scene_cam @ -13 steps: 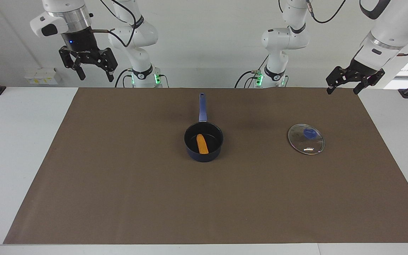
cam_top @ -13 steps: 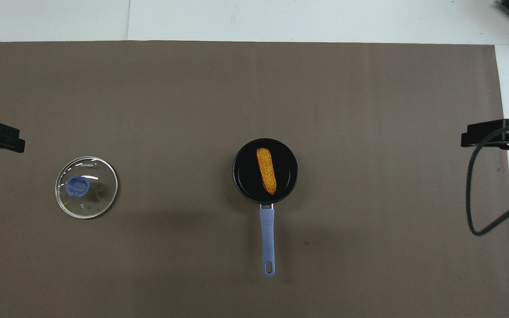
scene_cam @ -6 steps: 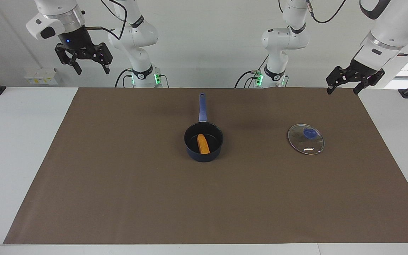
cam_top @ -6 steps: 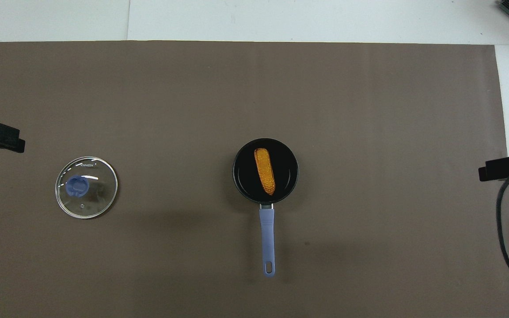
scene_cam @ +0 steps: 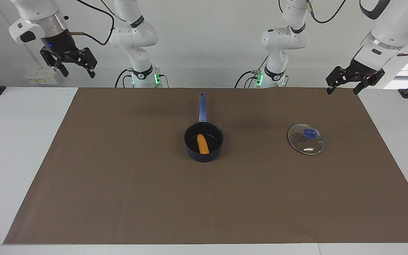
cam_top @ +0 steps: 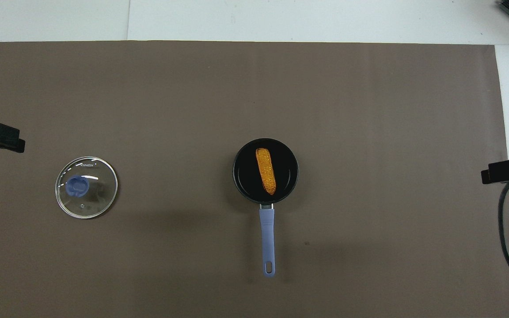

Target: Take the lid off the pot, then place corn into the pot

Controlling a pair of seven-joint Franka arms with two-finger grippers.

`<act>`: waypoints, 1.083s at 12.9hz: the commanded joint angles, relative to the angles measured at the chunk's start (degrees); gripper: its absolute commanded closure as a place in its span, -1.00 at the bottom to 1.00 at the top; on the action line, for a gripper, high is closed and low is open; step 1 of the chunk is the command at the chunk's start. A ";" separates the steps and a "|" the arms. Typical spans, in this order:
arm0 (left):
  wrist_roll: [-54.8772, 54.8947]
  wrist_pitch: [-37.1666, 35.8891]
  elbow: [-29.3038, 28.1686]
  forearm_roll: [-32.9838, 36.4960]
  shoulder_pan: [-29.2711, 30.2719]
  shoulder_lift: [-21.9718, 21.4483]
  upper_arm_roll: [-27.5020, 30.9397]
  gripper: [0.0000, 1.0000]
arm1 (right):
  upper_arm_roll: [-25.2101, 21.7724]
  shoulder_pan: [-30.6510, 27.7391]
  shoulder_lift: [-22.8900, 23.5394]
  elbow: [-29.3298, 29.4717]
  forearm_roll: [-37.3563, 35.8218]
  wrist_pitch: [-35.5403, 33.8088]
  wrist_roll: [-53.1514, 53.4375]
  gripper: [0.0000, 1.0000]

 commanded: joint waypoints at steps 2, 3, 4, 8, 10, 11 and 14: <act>-0.38 0.98 -1.92 0.92 -0.49 -1.58 0.20 -1.00 | 0.67 -0.28 2.97 3.97 -0.23 1.46 -0.89 -1.00; -0.38 0.98 -2.00 0.92 -0.49 -1.58 0.20 -1.00 | 0.67 -0.19 2.88 3.89 -0.23 1.64 -0.80 -1.00; -0.38 0.98 -2.00 0.92 -0.49 -1.58 0.20 -1.00 | 0.75 -0.18 2.71 3.62 -0.14 1.64 -0.98 -1.00; -0.29 0.98 -2.00 0.92 -0.49 -1.58 0.20 -1.00 | 1.28 0.08 2.79 4.06 -0.22 0.68 -1.24 -1.00; -0.29 0.98 -2.00 0.92 -0.49 -1.58 0.20 -1.00 | 1.72 0.86 2.79 4.41 -1.36 -0.73 -1.24 -1.00; -0.29 0.98 -1.92 0.92 -0.49 -1.58 0.20 -1.00 | 1.90 1.13 2.97 4.50 -1.54 -0.47 -1.24 -1.00; -0.29 0.98 -1.92 0.92 -0.49 -1.58 0.20 -1.00 | 1.90 1.22 2.80 4.41 -1.46 -0.03 -0.98 -1.00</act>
